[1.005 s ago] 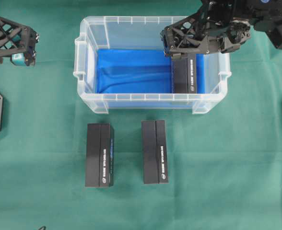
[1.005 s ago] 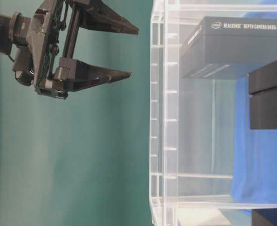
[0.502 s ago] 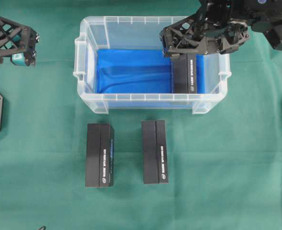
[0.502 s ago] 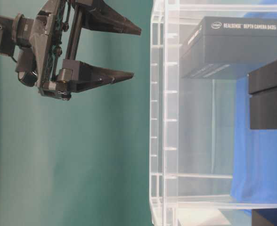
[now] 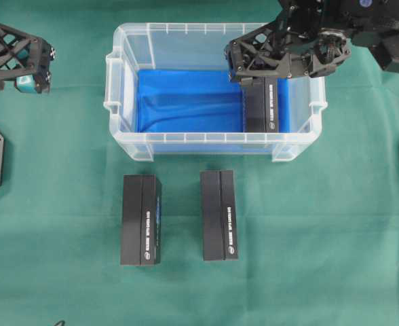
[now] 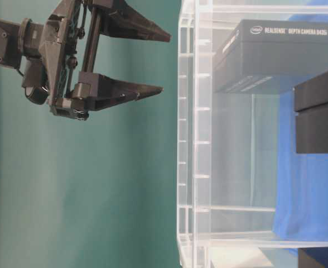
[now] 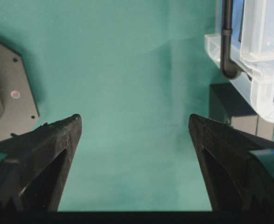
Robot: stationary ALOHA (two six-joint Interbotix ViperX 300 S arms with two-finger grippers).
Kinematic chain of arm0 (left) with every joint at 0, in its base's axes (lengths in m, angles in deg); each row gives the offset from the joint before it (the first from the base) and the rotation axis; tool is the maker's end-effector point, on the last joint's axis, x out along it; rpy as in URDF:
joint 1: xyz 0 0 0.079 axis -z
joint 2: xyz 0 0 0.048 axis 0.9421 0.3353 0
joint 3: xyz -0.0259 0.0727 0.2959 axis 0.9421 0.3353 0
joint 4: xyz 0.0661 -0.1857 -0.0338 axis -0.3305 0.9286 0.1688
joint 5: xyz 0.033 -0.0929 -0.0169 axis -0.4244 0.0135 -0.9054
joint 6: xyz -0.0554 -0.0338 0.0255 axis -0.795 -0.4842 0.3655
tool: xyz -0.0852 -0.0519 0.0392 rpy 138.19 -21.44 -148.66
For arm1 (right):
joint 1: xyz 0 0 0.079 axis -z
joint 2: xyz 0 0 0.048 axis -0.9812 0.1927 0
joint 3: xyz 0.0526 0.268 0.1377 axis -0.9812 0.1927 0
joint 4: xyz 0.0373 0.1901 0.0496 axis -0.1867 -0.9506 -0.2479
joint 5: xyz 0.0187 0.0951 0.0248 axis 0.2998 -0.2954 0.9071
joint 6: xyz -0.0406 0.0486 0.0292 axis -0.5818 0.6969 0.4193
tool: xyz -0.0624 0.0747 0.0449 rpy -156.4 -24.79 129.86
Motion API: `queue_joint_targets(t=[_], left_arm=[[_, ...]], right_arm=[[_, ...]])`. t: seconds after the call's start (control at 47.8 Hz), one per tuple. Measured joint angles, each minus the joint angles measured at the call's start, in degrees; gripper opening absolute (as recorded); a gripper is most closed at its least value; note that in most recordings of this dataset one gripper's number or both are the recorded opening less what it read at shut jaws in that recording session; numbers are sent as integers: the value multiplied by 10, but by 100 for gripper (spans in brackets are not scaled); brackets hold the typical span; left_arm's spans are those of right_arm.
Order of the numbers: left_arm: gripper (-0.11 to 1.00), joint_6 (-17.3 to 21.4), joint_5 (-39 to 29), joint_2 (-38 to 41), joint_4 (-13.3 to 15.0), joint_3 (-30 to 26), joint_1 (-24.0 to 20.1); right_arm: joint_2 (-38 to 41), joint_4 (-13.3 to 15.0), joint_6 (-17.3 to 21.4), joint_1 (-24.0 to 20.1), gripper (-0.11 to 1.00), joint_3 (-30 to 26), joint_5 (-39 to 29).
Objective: Take out the box from the case.
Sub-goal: 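Move the open right gripper over the right black box in the bin, then lower the right gripper around the right box and close on it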
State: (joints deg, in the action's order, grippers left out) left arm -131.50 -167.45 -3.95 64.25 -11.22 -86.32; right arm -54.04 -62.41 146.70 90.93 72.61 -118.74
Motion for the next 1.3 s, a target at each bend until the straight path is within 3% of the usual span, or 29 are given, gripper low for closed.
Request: queue_joint_targets(t=[0.649,1.298], left_arm=[[93,0,13,1,-1,0,0],[93,-2,26,2,-1,-1,0]], right_arm=[[9,2,0,0,91,13,5],[13,3,27,10,91,104,112]])
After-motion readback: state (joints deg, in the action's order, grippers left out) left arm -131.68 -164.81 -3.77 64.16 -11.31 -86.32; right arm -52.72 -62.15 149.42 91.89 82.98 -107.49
